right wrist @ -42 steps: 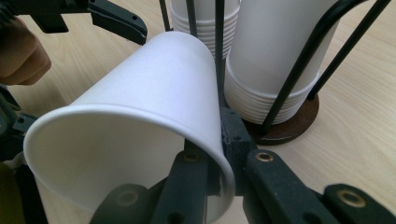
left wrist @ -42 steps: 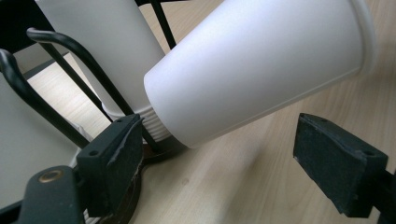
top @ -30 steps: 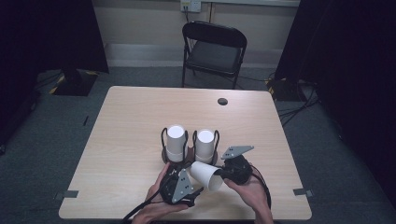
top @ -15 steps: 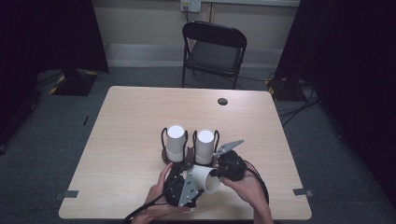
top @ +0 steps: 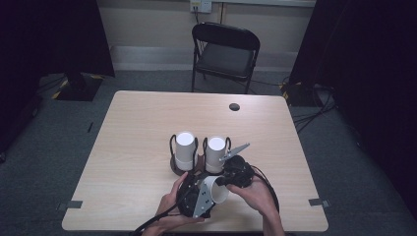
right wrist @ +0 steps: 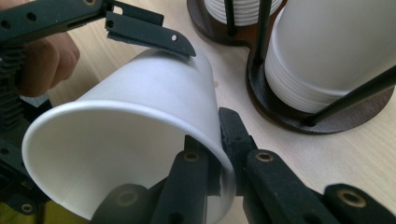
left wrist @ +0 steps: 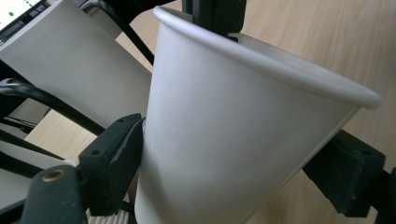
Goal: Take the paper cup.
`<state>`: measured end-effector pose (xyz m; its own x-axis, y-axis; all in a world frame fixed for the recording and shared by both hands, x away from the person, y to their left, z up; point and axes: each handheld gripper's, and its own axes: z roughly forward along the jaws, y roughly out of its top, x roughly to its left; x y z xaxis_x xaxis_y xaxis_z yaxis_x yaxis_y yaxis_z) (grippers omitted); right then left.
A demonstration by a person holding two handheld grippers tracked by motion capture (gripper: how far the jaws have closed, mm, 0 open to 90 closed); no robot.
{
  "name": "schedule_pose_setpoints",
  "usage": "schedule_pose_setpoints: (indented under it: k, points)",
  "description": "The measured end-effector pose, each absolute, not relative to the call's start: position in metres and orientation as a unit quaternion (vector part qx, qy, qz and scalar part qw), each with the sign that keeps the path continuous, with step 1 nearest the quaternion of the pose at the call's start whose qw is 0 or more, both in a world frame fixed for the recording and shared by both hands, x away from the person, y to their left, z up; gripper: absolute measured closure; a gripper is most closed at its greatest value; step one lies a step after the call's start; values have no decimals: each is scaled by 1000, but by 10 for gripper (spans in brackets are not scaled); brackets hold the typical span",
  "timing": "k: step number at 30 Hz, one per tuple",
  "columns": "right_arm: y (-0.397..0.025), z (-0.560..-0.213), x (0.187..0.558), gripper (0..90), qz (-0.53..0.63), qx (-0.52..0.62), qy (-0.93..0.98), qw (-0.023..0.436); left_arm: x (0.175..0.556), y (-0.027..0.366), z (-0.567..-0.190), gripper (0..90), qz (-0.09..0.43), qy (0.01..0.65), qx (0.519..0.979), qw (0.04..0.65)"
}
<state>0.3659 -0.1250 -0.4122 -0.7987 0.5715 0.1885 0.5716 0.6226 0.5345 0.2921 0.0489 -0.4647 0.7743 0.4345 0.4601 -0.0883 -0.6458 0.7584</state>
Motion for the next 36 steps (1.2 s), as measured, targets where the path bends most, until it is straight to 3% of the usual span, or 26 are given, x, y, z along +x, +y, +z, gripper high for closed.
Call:
schedule_pose_setpoints:
  k: [36]
  points:
    - [-121,-421,364,886,-319,-341,-884,16,294,36,-462,187,292,125,830,459]
